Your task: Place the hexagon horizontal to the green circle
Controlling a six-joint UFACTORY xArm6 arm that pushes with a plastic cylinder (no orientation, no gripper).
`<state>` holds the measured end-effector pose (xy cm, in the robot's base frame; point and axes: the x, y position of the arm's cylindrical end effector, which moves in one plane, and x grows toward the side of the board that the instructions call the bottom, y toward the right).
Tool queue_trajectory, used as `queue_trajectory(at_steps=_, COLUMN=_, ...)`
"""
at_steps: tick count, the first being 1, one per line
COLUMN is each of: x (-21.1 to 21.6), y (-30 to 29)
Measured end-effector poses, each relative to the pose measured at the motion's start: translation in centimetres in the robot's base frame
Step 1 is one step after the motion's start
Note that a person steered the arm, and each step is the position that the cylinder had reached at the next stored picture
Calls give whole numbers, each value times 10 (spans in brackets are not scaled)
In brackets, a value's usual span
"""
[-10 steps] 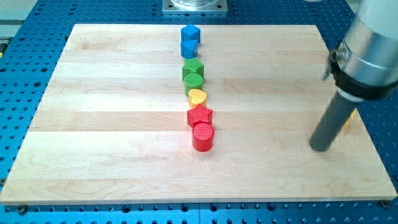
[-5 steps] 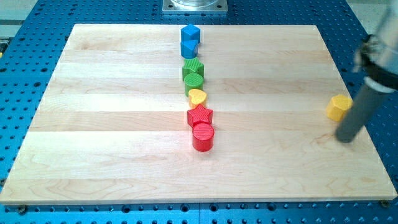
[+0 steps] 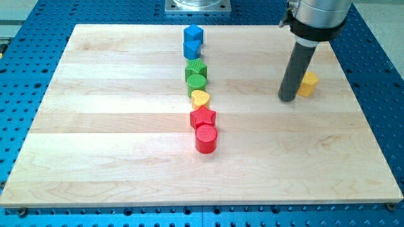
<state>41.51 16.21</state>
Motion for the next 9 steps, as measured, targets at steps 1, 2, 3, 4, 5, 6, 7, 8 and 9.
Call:
queue_trajectory(at_steps=1, x=0, y=-25)
queue_trajectory(at_steps=2, x=0, y=-25)
queue_trajectory(at_steps=3, x=0, y=-25)
queue_trajectory(at_steps=4, x=-1, y=0)
queue_trajectory(at_steps=5, x=0, y=0)
queue_trajectory(at_steps=6, x=0, y=33)
queue_trajectory(at_steps=7, x=0, y=34)
queue_trajectory(at_steps=8, x=0, y=38)
queue_trajectory(at_steps=9, x=7, y=46)
